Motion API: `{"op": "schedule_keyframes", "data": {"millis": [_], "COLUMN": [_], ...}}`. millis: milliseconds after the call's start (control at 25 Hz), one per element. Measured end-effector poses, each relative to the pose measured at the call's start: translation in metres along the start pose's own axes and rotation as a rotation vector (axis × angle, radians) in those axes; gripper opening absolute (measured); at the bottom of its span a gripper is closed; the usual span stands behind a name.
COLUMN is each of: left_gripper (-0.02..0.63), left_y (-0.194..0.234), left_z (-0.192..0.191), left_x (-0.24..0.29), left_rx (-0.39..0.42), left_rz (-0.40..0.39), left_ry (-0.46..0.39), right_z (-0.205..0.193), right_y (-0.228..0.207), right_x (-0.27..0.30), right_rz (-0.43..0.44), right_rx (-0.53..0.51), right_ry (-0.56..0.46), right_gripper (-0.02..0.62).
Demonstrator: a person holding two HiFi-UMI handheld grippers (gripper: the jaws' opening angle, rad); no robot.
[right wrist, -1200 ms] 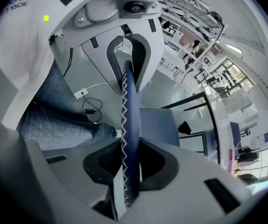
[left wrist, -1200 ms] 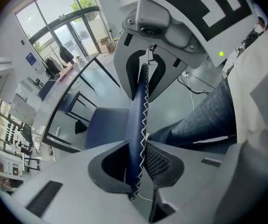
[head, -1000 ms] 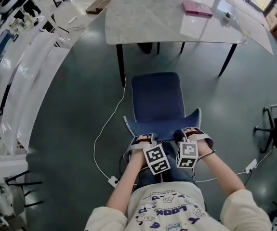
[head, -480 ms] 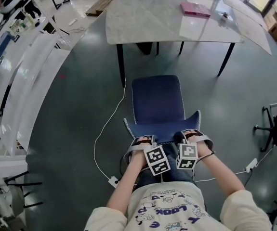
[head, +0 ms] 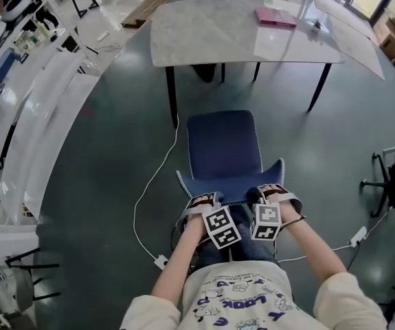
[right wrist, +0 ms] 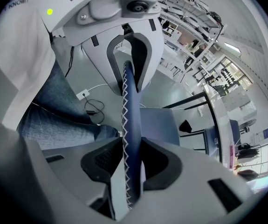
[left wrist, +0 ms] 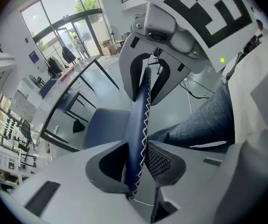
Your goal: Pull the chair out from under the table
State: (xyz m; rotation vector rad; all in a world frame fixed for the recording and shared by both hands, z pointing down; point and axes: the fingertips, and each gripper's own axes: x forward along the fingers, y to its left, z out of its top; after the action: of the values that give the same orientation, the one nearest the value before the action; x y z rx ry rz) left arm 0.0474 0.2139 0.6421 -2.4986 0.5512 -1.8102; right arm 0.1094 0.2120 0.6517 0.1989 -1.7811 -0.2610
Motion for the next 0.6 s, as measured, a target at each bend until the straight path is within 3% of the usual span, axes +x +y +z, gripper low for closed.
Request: {"op": "schedule_keyframes", "data": {"millis": [200, 440, 600], "left_gripper": [0.155, 0.178, 0.163], "left_y": [0.0, 0.007, 0.027], "left_z": [0.005, 0.008, 0.016], "left_x": [-0.009, -0.039, -0.068], "left_rx": [-0.083, -0.186, -0.297], "left_rz": [-0.012, -0.007, 0.059], "left_ry": [-0.067, -0.172, -0.274], "right_z": [0.006, 0.027, 0.033], "right_y": [0.002, -0.007, -0.027], "right_x": [-0.01, -0.038, -0.064], "right_rz": [0.023, 0.012, -0.036], "right_rx": [0.107, 0.29, 0.393], "right_ry": [-0.069, -0.209, -0.291], "right_gripper": [0.23, 0.233, 0.225]}}
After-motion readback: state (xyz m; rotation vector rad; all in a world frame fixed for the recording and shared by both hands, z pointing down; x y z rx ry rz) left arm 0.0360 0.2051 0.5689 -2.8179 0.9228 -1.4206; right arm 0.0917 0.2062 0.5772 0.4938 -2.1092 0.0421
